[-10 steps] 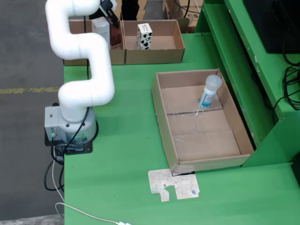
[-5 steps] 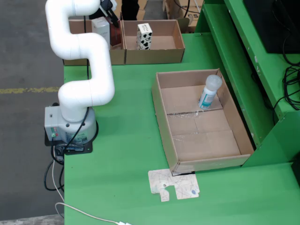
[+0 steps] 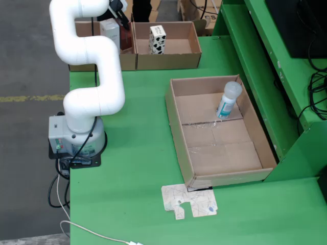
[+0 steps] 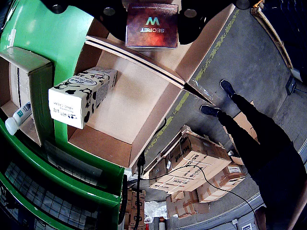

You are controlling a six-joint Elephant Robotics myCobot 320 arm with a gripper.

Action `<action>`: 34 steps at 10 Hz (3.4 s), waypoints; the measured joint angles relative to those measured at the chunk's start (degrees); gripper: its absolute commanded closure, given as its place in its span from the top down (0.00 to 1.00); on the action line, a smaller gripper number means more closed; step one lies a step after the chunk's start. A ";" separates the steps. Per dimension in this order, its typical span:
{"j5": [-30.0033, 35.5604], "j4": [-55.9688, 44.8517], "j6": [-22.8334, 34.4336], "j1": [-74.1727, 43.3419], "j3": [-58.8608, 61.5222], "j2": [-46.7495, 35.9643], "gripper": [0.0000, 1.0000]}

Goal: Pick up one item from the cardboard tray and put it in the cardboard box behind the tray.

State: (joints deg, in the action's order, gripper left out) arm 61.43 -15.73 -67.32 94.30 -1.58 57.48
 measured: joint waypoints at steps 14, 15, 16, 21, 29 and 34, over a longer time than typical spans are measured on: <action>0.00 0.00 0.18 0.00 0.09 0.00 1.00; 0.00 0.00 0.26 0.00 0.09 0.00 1.00; 0.00 0.00 0.26 0.00 0.09 0.00 1.00; 0.00 0.00 0.26 0.00 0.09 0.00 1.00; -4.04 4.92 3.87 -0.09 0.09 0.00 1.00; -11.34 12.92 12.31 -1.84 0.09 0.87 1.00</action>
State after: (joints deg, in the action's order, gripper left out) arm 50.09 -2.81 -55.01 92.46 -1.49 58.35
